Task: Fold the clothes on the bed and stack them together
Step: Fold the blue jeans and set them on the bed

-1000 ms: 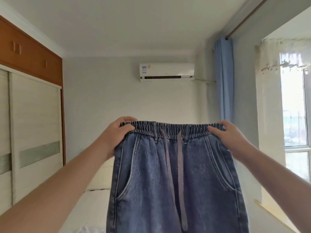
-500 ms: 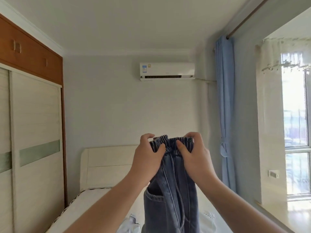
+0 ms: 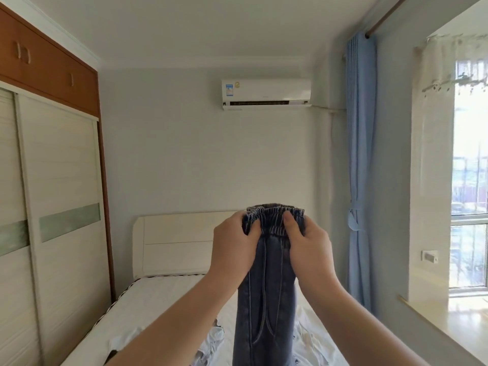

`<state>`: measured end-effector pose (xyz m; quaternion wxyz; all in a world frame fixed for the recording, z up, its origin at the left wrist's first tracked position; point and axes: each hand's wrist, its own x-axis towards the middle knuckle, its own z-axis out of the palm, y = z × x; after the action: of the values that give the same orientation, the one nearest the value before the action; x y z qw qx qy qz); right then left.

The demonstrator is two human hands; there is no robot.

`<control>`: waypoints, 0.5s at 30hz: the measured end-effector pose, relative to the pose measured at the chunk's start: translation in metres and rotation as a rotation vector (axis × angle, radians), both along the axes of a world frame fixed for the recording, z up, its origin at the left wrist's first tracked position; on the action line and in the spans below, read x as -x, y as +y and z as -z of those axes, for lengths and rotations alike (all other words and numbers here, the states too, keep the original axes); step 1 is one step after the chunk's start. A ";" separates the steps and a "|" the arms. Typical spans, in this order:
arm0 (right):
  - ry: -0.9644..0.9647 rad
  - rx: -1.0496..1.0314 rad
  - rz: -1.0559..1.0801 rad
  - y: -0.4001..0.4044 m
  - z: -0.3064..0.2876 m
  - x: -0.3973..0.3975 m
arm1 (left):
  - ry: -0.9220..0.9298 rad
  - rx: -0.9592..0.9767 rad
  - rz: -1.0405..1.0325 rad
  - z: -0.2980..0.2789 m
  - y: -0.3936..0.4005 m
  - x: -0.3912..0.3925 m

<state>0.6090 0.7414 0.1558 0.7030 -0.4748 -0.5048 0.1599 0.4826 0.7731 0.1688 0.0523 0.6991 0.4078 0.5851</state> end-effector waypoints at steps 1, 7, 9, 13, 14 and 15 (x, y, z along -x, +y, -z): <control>-0.024 -0.003 0.003 -0.001 -0.001 0.002 | 0.024 -0.007 -0.016 0.000 0.002 0.001; -0.136 0.037 -0.138 0.002 0.004 0.012 | -0.054 0.127 0.014 0.004 0.009 0.006; -0.003 0.056 -0.351 0.003 0.008 0.014 | -0.192 0.285 0.130 0.006 0.013 0.008; 0.044 0.097 -0.472 0.008 0.013 0.006 | -0.282 0.432 0.317 0.011 0.015 0.011; 0.047 0.111 -0.505 0.009 0.014 0.002 | -0.288 0.415 0.313 0.014 0.016 0.013; 0.061 0.116 -0.547 0.010 0.014 -0.002 | -0.302 0.406 0.306 0.017 0.019 0.015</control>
<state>0.6105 0.7509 0.1417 0.6202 -0.3551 -0.5829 0.3866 0.4677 0.7918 0.1520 0.3390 0.6325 0.3939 0.5743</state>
